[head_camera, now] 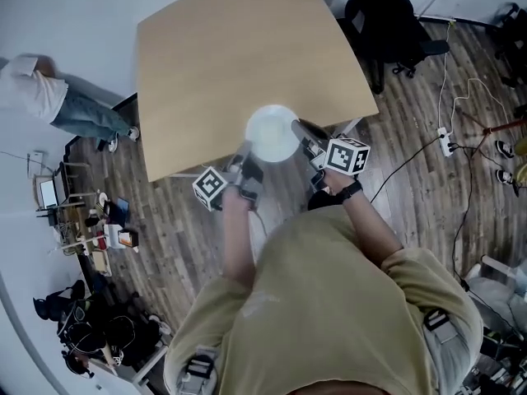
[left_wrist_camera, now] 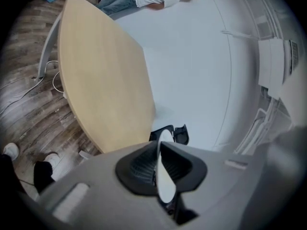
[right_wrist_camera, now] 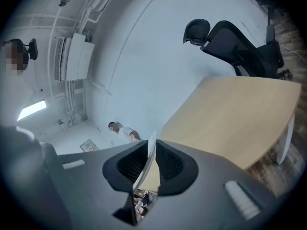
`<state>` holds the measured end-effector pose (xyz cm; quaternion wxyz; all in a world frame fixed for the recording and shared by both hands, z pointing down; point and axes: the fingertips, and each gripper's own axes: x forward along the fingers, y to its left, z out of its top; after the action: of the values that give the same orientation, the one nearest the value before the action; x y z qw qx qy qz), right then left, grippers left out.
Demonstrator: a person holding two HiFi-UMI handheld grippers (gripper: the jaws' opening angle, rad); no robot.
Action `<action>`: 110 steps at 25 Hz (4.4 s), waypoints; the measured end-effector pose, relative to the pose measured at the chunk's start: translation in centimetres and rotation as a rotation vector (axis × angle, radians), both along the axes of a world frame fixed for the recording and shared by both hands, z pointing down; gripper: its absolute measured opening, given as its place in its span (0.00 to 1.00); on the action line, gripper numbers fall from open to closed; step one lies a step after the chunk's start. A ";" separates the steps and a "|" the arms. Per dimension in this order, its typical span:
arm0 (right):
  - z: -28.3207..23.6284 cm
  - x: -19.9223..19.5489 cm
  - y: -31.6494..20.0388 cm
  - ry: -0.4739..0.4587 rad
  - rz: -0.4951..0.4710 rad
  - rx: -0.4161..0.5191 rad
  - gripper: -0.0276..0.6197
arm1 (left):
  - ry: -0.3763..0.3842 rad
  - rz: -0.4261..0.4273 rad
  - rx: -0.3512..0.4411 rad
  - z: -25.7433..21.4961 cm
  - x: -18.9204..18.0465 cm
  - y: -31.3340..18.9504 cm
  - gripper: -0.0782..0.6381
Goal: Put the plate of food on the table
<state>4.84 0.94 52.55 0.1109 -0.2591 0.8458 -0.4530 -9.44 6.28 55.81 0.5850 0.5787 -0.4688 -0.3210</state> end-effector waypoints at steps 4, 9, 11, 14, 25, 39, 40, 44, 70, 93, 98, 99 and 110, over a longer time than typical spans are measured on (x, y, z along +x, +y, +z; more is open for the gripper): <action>-0.5 1.2 -3.9 0.000 -0.035 0.018 0.11 | -0.001 -0.033 0.008 -0.5 1.6 -3.3 0.14; 1.1 2.2 -8.9 -0.020 -0.065 -0.016 0.11 | 0.023 -0.085 -0.004 0.3 3.3 -6.8 0.13; 1.8 2.1 -10.2 -0.021 -0.065 -0.034 0.11 | 0.025 -0.095 -0.019 0.9 3.5 -7.7 0.13; 2.4 0.2 -12.0 -0.020 -0.073 -0.050 0.11 | 0.020 -0.117 -0.035 1.2 1.6 -9.0 0.13; 3.1 -8.3 -21.5 0.045 -0.097 -0.068 0.11 | -0.042 -0.100 -0.059 2.3 -6.4 -18.2 0.13; 9.3 -15.3 -35.4 0.146 -0.005 -0.149 0.11 | -0.171 0.023 -0.131 6.8 -13.8 -33.3 0.13; 10.1 -15.6 -36.1 0.156 0.001 -0.158 0.11 | -0.175 0.029 -0.140 7.3 -14.2 -34.2 0.13; 12.8 -16.9 -38.7 0.190 0.023 -0.197 0.11 | -0.217 0.063 -0.173 9.6 -15.7 -37.5 0.13; 21.9 -18.8 -44.4 0.584 -0.016 -0.186 0.19 | -0.475 0.200 -0.298 17.9 -16.9 -44.5 0.15; 17.1 -15.2 -39.4 0.687 -0.028 -0.048 0.23 | -0.651 0.251 -0.314 14.3 -14.7 -39.8 0.30; 12.6 -13.8 -37.2 0.639 0.005 0.057 0.22 | -0.731 0.213 -0.186 9.4 -13.5 -38.6 0.30; 11.5 -13.5 -36.9 0.630 0.013 0.083 0.21 | -0.751 0.204 -0.159 8.4 -13.2 -38.3 0.30; -0.3 -8.9 -33.1 0.552 0.124 0.354 0.08 | -0.963 0.130 0.156 -2.7 -8.0 -34.0 0.26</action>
<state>-4.01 -32.16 52.23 -0.0518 -0.4000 0.8920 -0.2042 -17.44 -27.70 53.09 0.2754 0.7315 -0.6235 -0.0142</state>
